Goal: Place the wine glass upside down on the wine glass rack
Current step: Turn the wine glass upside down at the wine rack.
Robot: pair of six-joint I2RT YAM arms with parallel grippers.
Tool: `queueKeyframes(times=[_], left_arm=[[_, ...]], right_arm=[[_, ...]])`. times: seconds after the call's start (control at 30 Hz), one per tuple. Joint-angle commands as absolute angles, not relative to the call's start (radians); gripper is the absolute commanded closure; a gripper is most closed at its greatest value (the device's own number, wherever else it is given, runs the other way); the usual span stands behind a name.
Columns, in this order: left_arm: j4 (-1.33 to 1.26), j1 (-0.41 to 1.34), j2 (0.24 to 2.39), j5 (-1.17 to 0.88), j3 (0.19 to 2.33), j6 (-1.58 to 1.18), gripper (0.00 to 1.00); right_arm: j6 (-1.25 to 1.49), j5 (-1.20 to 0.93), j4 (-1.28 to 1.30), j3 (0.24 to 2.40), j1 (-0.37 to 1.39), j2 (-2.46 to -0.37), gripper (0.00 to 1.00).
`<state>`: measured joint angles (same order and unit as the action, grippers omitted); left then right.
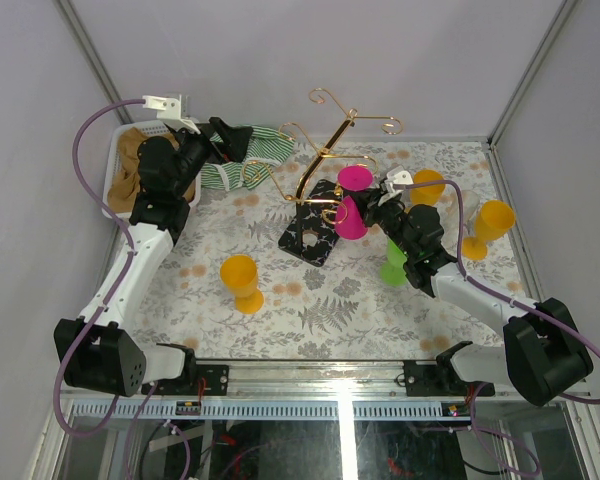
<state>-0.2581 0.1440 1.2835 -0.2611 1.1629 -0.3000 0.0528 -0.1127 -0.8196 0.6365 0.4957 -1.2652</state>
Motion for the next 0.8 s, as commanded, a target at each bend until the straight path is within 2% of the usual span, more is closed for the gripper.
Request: queueKeyframes(times=[0.0, 0.77], left_arm=[[-0.312, 0.143, 1.279, -0.250, 1.192, -0.282, 0.00], [-0.310, 0.143, 1.267, -0.241, 1.175, -0.285, 0.00]], right_arm=[[0.048, -0.078, -0.838, 0.685, 0.504, -1.252, 1.00], [0.049, -0.071, -0.830, 0.681, 0.505, -1.241, 1.00]])
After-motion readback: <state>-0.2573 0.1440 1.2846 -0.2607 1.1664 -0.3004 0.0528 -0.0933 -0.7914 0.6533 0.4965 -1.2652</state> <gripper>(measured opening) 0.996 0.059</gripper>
